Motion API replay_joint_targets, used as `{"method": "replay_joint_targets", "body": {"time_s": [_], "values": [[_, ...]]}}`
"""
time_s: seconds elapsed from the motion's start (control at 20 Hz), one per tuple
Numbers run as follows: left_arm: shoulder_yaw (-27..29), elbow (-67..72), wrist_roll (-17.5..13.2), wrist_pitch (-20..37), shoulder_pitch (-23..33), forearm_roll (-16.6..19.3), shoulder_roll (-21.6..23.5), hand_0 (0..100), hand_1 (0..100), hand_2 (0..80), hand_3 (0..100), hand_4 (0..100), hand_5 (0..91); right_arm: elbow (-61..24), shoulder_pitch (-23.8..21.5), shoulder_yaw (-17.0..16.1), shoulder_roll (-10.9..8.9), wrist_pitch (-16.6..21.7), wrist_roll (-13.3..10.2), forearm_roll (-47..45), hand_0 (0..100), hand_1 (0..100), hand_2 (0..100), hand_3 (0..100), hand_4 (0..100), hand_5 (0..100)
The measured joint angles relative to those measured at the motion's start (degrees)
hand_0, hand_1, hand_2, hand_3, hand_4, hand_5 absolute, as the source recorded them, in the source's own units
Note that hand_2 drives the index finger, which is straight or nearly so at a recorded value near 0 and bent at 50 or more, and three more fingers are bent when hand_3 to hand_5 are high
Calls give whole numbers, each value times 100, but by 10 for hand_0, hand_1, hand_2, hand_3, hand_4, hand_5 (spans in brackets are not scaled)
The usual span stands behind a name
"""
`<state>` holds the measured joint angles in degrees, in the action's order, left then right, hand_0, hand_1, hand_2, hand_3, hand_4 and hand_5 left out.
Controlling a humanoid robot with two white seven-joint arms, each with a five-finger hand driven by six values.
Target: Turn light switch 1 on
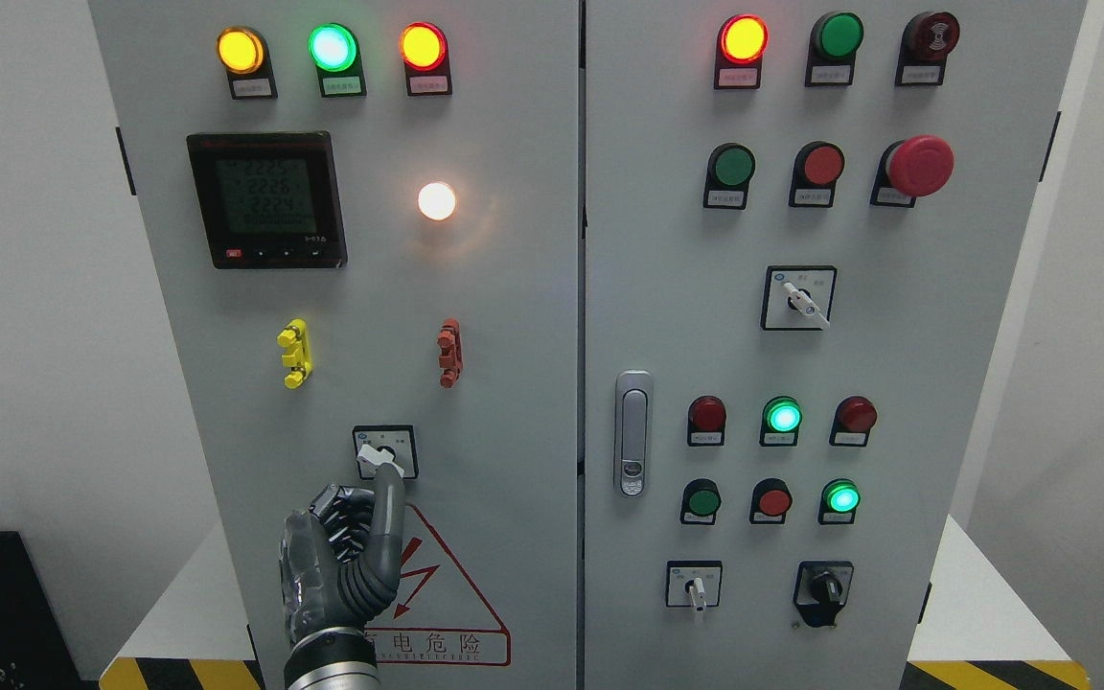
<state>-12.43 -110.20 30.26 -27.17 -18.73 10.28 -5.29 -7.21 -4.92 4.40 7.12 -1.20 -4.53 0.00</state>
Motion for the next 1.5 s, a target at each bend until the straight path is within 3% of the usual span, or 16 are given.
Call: {"method": "replay_joint_targets", "body": {"time_s": [0.35,0.5,0.75,1.1,1.2,1.25,1.35,1.45,1.5], "values": [[5,-60,21,1343,585,72,-2,356,311,674,900,985,861,0,0,0,0,0,0,0,0,0,0,0,0,0],[21,-67,-112,2022,1051,78,-3,357,287,664,903,978,860,-1,0,0,0,0,0,0,0,0,0,0,0,0],[169,-55,-768,3199,1821,76,7,354,238,608,903,967,855,0,0,0,0,0,0,0,0,0,0,0,0,0],[750,218,-1774,4223,2834,-166,116,344,181,529,906,944,825,0,0,0,0,0,0,0,0,0,0,0,0,0],[952,379,-2169,4378,3055,-349,179,342,161,479,874,900,745,0,0,0,0,0,0,0,0,0,0,0,0,0],[1045,471,-2394,4410,3157,-468,209,340,142,435,801,853,654,0,0,0,0,0,0,0,0,0,0,0,0,0],[1218,699,-2849,4466,3349,-638,261,331,118,332,675,749,434,0,0,0,0,0,0,0,0,0,0,0,0,0],[1373,1003,-3239,4484,3515,-759,306,311,90,193,500,556,153,0,0,0,0,0,0,0,0,0,0,0,0,0],[1445,1183,-3415,4488,3592,-807,326,306,84,149,438,490,54,0,0,0,0,0,0,0,0,0,0,0,0,0]]}}
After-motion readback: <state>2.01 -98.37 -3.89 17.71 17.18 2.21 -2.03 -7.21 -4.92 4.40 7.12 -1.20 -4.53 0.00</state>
